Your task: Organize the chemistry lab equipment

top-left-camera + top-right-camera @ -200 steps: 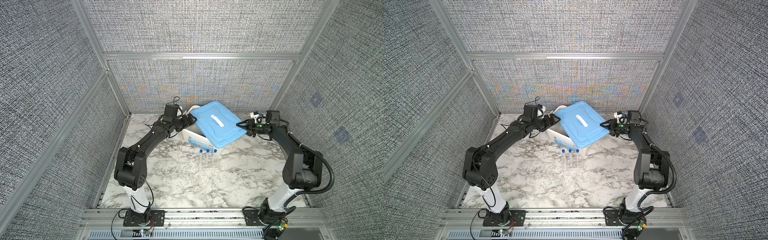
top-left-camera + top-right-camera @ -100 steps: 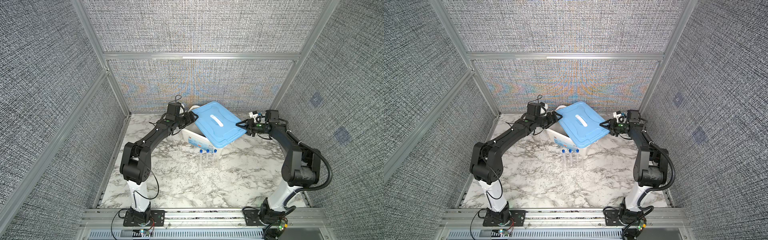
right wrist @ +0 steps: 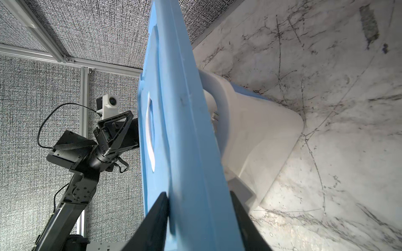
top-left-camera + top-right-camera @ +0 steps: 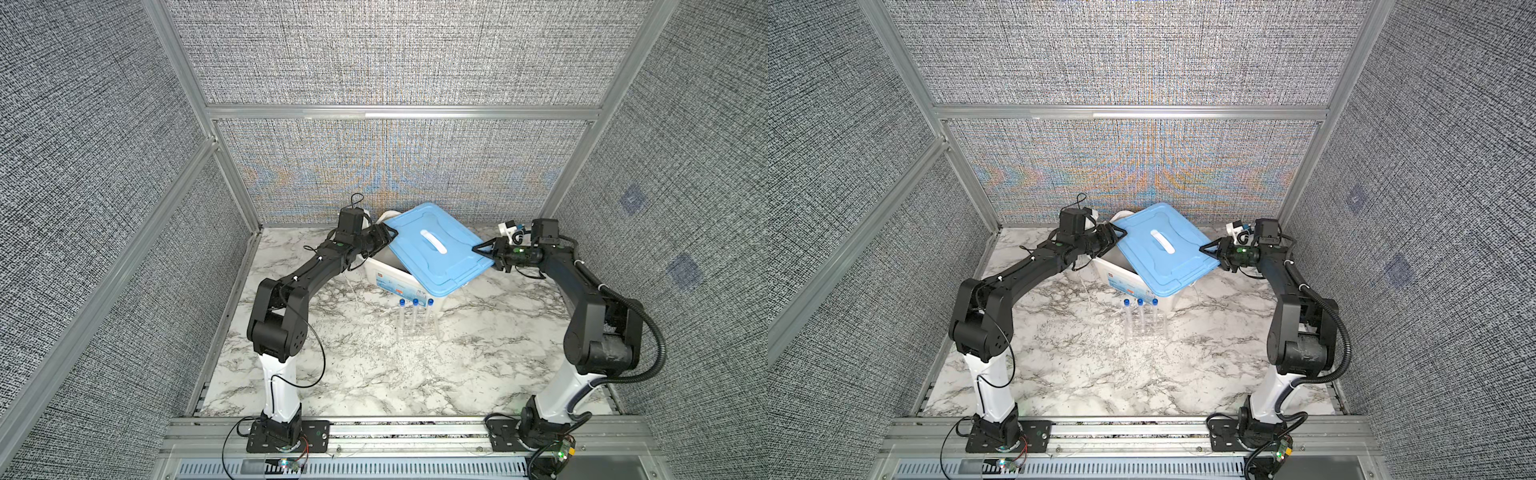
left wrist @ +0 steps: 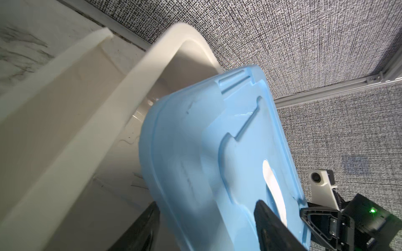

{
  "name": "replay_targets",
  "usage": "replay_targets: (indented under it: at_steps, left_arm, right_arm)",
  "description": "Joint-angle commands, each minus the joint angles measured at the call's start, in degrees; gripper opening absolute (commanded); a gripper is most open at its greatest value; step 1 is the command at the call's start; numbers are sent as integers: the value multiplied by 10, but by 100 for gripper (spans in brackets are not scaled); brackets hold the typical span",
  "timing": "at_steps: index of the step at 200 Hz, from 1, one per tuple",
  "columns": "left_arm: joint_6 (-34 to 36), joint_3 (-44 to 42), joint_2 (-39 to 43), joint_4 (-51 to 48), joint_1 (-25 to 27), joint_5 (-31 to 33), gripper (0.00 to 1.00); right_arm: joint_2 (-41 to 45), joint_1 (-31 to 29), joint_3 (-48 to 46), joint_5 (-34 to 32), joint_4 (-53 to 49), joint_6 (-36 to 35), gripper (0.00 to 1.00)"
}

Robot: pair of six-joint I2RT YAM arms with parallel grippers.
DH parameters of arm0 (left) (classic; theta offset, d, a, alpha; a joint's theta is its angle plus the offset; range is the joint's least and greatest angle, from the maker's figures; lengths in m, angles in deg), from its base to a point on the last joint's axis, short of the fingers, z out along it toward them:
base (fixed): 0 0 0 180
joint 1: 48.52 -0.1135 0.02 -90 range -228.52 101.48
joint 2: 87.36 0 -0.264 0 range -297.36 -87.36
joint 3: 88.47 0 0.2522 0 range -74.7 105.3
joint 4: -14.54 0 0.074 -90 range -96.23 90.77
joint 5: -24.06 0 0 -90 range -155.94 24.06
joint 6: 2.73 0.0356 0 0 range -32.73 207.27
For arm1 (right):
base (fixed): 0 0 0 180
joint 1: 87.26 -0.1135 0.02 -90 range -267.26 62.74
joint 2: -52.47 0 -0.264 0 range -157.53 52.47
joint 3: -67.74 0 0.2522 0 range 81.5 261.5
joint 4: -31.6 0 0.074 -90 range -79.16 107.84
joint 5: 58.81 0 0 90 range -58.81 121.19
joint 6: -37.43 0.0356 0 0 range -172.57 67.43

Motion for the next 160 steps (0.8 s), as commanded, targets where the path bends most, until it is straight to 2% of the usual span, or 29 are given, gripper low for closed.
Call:
replay_targets:
  at_steps: [1, 22, 39, 75, 136, 160]
  left_arm:
    - [-16, 6, -1, 15, 1, -3, 66]
    - [-31, 1, -1, 49, 0, -14, 62]
    - [-45, -13, -1, 99, 0, -31, 53]
    - [-46, -51, 29, 151, 1, -28, 48]
    - [-37, -105, 82, 143, 1, -12, 47]
    - [-35, -128, 98, 139, 1, -6, 47]
  right_arm:
    - [2, 0, 0, -14, -18, -17, 41]
    - [4, -1, 4, -15, -24, -21, 40]
    - [7, 0, 9, -20, -30, -26, 41]
    - [12, -2, 18, -27, -43, -38, 40]
    - [6, -20, 54, -26, -56, -30, 41]
    - [-8, -34, 86, -50, -81, -38, 41]
